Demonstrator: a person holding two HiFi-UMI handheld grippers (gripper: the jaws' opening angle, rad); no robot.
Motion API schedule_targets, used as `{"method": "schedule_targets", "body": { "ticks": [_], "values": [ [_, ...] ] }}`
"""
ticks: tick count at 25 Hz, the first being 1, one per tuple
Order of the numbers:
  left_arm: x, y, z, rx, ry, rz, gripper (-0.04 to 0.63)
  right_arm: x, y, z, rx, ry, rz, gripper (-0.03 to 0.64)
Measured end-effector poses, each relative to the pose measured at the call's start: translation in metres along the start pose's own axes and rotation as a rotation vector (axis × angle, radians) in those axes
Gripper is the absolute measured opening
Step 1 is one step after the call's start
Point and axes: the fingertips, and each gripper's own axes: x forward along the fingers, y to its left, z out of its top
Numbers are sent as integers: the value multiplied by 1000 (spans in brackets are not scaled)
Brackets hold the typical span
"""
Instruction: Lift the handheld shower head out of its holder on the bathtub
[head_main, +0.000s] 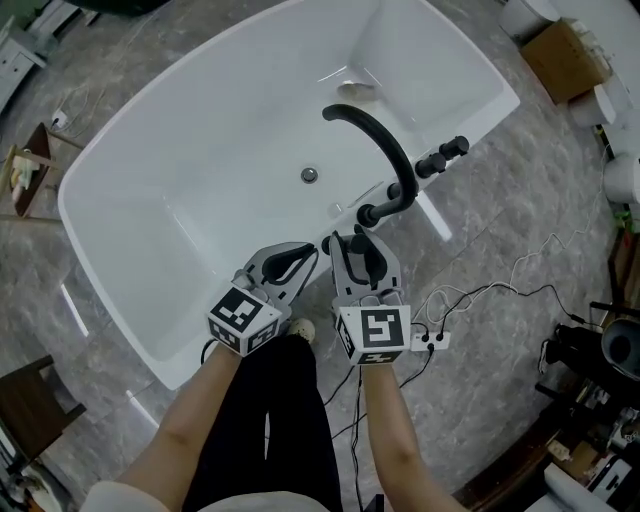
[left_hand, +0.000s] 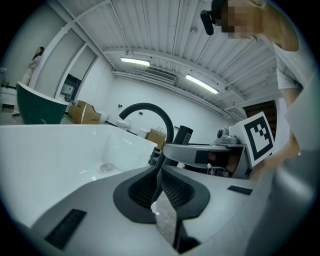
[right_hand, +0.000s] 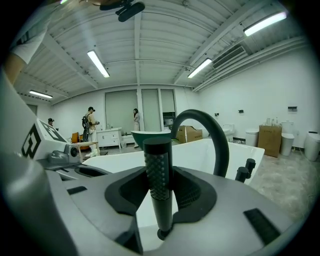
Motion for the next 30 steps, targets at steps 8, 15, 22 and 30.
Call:
{"method": "schedule_targets", "body": {
  "ticks": [8,15,22,30],
  "values": [
    [-11,-16,43,28,-10,-49,14,-14,10,46,-46,-13,19,143],
    [-29,-27,81,13,-44,-76,12,-29,16,97,-55,-52,32,143],
    [-45,-45,124,41,-104,-119,12,-50,25,157,-82,-113,36,143],
    [-73,-70,169,62,-150,-189,12,-70,42,209,-110,-146,44,143]
  ]
}}
